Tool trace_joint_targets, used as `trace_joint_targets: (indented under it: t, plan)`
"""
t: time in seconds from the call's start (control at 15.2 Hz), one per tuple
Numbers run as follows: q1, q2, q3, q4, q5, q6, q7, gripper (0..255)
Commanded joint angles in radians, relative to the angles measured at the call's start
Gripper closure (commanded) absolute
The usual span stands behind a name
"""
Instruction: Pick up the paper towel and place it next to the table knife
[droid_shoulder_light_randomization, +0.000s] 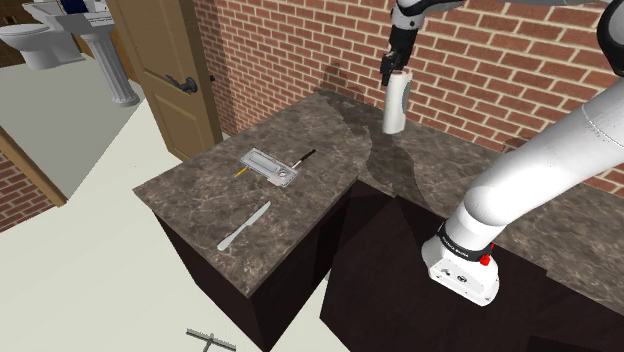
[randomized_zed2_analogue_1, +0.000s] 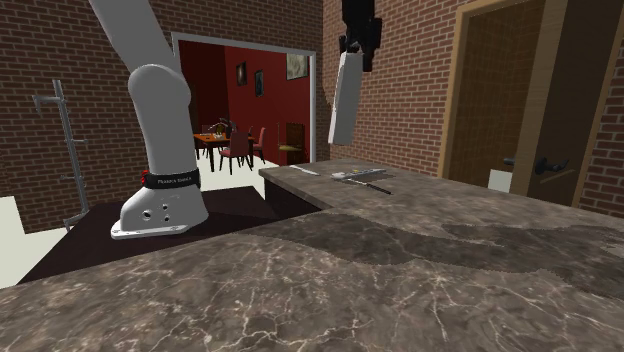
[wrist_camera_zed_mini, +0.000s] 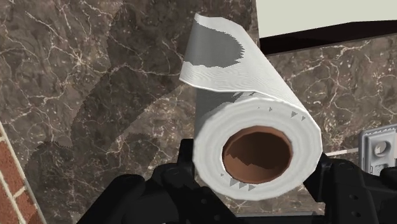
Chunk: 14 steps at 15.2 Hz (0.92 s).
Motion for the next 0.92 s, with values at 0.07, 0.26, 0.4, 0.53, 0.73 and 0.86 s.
trace_joint_targets:
  t: [0.07, 0.26, 0.4, 0.53, 0.73, 0.86]
  plan:
    - [0.001, -0.003, 0.003, 0.039, 0.002, -0.042, -0.001, 255]
    - [0.002, -0.001, 0.005, 0.081, 0.004, -0.082, -0.003, 255]
    - [0.003, 0.001, 0.006, 0.11, 0.005, -0.109, -0.005, 255]
    - [0.004, 0.004, 0.007, 0.14, 0.006, -0.136, -0.007, 255]
    - [0.005, 0.01, 0.009, 0.186, 0.009, -0.176, -0.009, 255]
    - [0.006, 0.016, 0.009, 0.218, 0.011, -0.203, -0.011, 255]
